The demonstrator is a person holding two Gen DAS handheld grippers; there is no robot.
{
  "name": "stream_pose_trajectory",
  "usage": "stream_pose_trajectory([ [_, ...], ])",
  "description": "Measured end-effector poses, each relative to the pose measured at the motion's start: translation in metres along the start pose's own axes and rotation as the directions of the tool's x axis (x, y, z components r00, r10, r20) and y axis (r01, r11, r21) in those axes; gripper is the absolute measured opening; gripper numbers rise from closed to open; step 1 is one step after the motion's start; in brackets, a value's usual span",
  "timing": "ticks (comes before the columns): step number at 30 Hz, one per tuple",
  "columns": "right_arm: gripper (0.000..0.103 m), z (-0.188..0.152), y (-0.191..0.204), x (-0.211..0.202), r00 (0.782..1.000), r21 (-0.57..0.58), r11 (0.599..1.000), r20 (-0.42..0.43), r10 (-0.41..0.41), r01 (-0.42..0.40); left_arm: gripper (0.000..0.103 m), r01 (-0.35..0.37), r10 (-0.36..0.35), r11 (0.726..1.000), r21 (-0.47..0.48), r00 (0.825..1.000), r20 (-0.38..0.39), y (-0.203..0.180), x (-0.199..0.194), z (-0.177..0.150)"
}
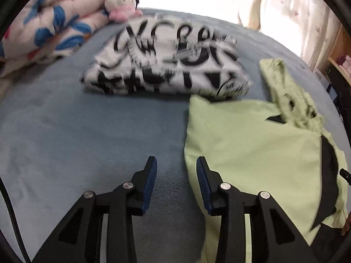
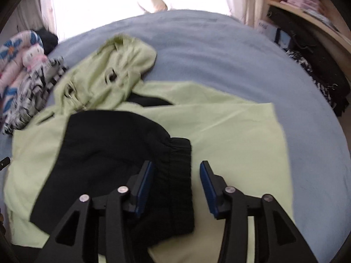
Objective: Fold large clothes
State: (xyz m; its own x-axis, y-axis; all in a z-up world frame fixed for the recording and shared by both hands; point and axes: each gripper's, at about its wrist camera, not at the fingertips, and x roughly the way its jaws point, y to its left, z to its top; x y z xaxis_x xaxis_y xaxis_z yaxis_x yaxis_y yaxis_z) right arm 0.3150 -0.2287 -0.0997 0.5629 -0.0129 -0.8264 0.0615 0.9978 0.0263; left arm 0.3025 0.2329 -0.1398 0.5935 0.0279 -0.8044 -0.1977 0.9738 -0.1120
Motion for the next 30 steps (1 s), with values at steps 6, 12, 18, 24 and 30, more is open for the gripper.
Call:
stream_pose_trajectory([
  [6,0.048,-0.015,0.061,-0.026,0.983,-0.037,0.982,0.002,0.184,-0.183,0.053,0.116,-0.118,0.989,0.086,0.993,0.023,-0.064,-0.036,-0.016],
  [12,0.048,-0.042,0.142,-0.024,0.945,-0.150,0.933,-0.047,0.323,-0.327,0.054,0.197,-0.195,0.974,0.116,0.980,-0.026,-0.127,-0.028,-0.054],
  [18,0.048,-0.052,0.119,0.011,0.960,-0.112,0.958,-0.121,0.251,-0.265,0.054,0.059,-0.052,0.985,0.161,0.998,-0.046,-0.120,0.010,-0.075],
  [24,0.033,-0.052,0.012,0.012,0.996,0.034,0.997,-0.056,0.072,-0.070,0.054,0.006,-0.005,0.994,0.113,1.000,-0.009,-0.077,0.013,-0.064],
  [30,0.021,-0.057,-0.016,0.004,0.983,0.166,0.971,-0.042,0.180,-0.171,0.054,-0.015,0.016,0.997,0.070,1.000,-0.006,-0.057,0.016,-0.062],
])
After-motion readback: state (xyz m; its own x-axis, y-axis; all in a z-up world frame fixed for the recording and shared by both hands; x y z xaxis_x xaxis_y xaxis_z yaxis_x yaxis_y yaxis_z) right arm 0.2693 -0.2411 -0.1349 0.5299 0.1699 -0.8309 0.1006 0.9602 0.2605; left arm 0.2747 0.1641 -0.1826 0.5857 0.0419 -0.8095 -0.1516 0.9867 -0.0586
